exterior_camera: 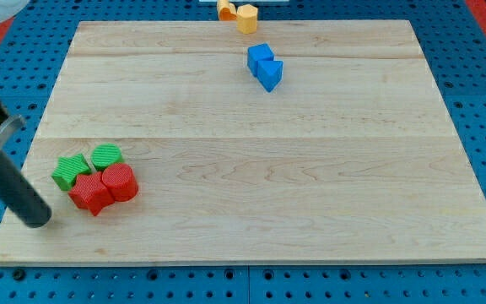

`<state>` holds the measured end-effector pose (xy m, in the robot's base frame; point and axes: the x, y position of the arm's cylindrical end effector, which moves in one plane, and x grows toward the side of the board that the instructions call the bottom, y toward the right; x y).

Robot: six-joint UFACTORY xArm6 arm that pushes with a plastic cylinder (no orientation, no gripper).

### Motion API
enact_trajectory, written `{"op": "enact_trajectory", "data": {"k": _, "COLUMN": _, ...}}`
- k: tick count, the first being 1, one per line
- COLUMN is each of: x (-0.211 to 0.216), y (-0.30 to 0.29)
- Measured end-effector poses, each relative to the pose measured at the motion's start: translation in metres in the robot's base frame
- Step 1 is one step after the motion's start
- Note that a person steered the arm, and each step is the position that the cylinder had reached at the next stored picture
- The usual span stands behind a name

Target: Separate the red blocks from the green blocks

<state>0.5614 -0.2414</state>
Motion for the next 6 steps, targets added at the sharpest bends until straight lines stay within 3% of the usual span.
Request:
{"op": "enact_trajectory", "data": {"k": 3, "x": -0.039, "y": 0.117}}
{"op": "enact_trajectory", "data": {"k": 5, "x": -0.098, "y": 0.14}}
{"op": "enact_trajectory", "data": {"k": 6, "x": -0.104, "y": 0.157}}
